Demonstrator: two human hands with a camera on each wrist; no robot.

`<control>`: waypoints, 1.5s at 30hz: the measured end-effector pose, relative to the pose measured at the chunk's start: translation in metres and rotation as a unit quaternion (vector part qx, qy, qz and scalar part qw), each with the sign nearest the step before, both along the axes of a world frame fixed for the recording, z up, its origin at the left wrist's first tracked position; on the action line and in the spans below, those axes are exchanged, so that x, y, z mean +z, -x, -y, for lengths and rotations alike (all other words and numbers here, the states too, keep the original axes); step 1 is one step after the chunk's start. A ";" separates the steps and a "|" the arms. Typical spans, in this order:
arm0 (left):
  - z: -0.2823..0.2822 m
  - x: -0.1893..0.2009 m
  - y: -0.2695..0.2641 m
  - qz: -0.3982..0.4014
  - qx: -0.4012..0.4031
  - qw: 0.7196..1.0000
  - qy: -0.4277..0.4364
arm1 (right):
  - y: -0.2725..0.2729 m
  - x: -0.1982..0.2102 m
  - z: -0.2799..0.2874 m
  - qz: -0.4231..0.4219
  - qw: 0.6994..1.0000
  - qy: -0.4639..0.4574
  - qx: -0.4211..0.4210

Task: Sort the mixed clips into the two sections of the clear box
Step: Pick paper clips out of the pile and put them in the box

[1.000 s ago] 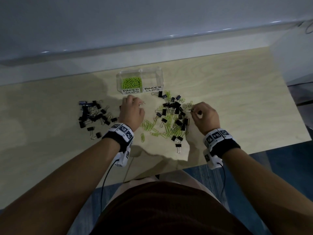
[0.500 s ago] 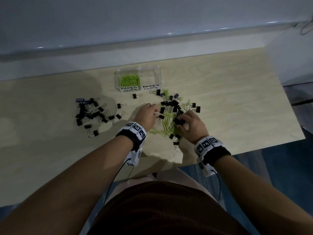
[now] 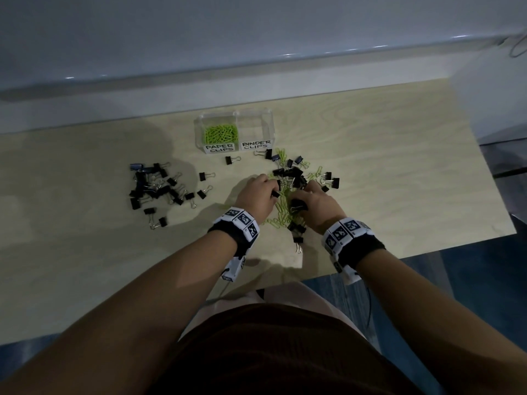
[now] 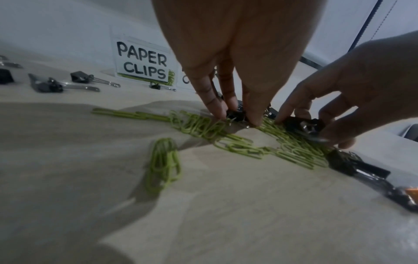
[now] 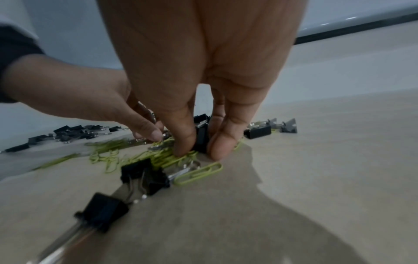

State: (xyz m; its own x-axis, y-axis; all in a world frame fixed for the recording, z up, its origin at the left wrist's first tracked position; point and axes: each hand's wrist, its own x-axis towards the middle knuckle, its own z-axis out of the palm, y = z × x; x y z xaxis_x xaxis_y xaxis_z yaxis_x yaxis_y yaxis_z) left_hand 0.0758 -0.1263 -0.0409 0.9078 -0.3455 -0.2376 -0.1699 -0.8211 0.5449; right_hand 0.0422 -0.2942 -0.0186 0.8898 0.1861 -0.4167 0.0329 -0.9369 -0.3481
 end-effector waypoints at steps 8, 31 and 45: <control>-0.005 0.001 -0.001 -0.001 -0.025 1.000 -0.009 | -0.005 0.002 0.009 0.056 0.995 -0.082 -0.007; -0.036 0.015 -0.017 0.051 0.019 0.998 0.002 | -0.003 -0.009 0.051 0.184 0.973 0.020 -0.138; -0.019 0.015 -0.012 0.035 0.048 0.998 0.038 | 0.000 -0.011 0.047 0.161 0.983 0.012 -0.087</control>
State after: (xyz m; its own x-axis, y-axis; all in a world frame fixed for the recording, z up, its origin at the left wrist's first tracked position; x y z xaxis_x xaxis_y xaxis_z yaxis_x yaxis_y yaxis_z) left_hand 0.0876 -0.1075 -0.0263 0.9510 -0.2708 -0.1495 -0.1319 -0.7923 0.5957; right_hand 0.0419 -0.3409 -0.0298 0.9938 0.0134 -0.1100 -0.0229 -0.9462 -0.3227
